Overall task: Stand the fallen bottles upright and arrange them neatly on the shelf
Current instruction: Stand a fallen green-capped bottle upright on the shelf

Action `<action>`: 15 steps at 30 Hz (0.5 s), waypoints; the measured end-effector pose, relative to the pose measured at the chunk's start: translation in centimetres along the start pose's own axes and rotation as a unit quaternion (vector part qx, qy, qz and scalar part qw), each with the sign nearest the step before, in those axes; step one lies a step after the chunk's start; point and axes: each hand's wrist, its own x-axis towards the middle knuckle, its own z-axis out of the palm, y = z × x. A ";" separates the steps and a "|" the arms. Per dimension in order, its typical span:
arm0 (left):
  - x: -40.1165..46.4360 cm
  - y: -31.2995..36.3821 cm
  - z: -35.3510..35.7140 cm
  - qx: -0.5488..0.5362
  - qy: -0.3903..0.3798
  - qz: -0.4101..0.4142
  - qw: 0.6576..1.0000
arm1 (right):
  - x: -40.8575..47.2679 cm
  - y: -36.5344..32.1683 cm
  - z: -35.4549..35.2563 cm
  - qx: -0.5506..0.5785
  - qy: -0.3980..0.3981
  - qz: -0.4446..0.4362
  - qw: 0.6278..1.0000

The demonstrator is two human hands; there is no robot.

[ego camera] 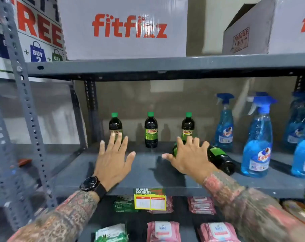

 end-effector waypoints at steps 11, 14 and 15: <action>0.7 -1.5 4.2 -0.060 -0.294 -0.072 0.951 | 4.6 -3.3 1.9 -0.064 -0.116 0.036 0.991; 0.7 -2.4 4.1 -0.066 -0.298 -0.072 0.949 | 4.3 -5.0 1.8 -0.011 -0.117 0.012 0.993; 0.7 -2.9 4.1 -0.064 -0.298 -0.072 0.950 | 4.1 -5.7 1.8 0.006 -0.118 -0.001 0.993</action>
